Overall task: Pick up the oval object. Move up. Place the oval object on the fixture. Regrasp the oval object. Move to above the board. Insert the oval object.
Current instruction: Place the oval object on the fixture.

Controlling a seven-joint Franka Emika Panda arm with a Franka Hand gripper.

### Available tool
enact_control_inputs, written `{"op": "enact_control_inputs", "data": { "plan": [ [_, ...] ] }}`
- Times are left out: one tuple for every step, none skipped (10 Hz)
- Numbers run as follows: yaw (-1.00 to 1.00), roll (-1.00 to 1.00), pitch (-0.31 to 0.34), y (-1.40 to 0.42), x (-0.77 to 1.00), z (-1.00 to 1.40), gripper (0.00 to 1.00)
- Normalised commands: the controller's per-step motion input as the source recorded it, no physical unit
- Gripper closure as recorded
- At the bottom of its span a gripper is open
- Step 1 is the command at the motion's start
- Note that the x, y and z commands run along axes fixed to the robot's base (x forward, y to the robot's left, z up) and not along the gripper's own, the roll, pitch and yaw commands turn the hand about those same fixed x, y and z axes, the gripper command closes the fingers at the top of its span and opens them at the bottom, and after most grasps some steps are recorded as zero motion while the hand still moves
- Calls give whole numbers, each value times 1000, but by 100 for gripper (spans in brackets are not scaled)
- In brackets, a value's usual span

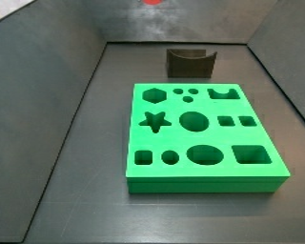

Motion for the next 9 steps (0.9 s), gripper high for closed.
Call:
{"op": "enact_control_inputs", "data": {
  "plan": [
    [-608,-204,125,102,1000,111,100],
    [-404,-169,104,96,1000,95,100],
    [-263,-134,91,90,1000,85,100],
    [-151,-91,93,82,1000,75,100],
    [-104,-65,108,76,1000,64,100],
    [-84,-50,115,71,1000,57,100],
    [-57,-21,131,56,1000,35,100],
    [-52,-12,139,50,1000,31,100],
    [-46,4,155,34,903,20,100]
  ]
}}
